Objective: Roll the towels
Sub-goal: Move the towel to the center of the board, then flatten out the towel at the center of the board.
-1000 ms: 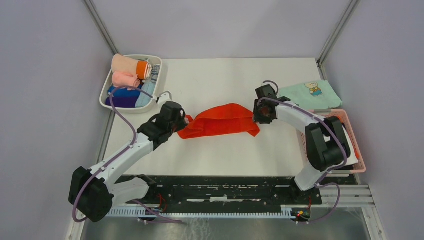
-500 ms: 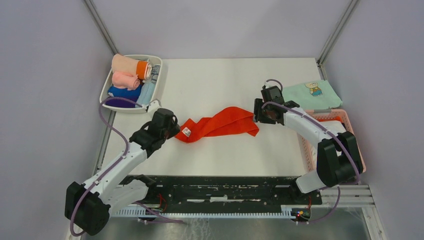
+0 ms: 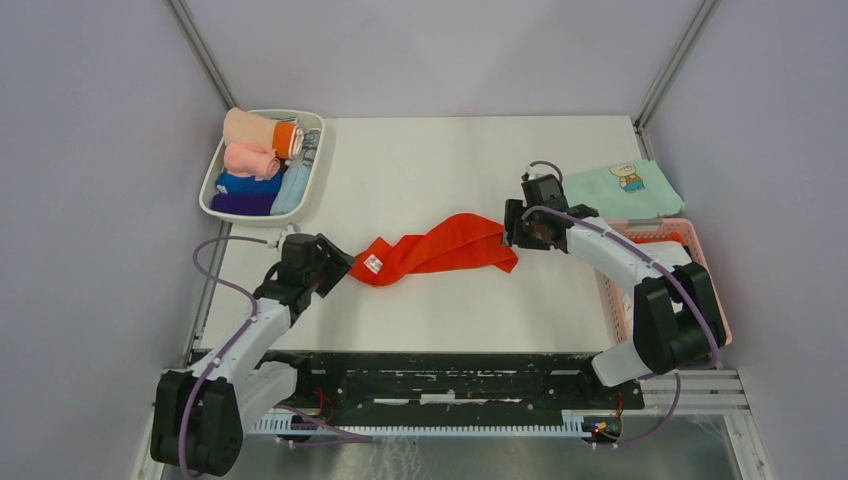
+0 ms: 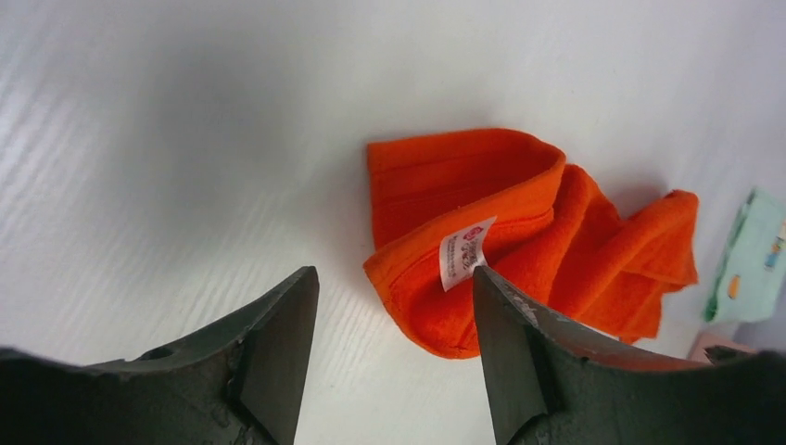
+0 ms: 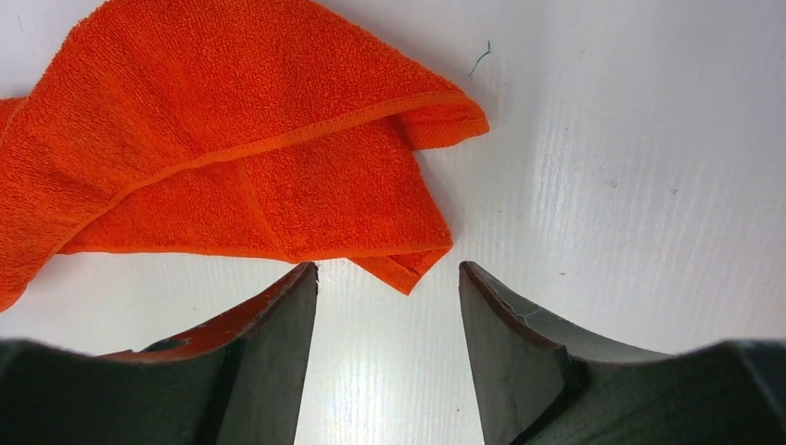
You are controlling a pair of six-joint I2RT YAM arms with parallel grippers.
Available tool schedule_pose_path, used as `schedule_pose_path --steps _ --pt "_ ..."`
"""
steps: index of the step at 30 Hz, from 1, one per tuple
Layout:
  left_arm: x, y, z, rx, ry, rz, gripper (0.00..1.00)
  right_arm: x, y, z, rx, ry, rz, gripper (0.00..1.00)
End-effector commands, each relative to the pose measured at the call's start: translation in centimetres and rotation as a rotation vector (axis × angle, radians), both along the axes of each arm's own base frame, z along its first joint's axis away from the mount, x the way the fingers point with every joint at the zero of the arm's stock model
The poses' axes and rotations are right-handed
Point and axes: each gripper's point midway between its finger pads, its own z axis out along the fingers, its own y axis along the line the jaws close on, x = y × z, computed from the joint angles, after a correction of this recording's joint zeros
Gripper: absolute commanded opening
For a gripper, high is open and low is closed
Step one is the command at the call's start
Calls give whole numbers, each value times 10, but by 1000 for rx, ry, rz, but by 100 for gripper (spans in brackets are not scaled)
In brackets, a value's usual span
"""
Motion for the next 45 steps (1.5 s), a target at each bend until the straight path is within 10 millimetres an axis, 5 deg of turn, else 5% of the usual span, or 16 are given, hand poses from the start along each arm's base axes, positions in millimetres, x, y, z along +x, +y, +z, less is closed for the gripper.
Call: schedule_pose_path --steps 1,9,16,20,26,45 --pt "23 -24 17 -152 -149 -102 69 7 4 10 22 -58 22 66" --pt "20 -29 -8 -227 -132 -143 62 6 6 13 36 -72 36 67" --pt "24 -34 7 -246 -190 -176 32 8 3 11 23 -72 17 68" --pt "27 -29 27 -203 -212 -171 3 10 -6 7 13 -63 -17 69" --pt "29 -14 59 -110 -255 -144 3 24 -11 -6 38 -41 -32 67" --pt "43 0 70 -1 -191 -121 3 55 17 -52 40 -45 260 62"
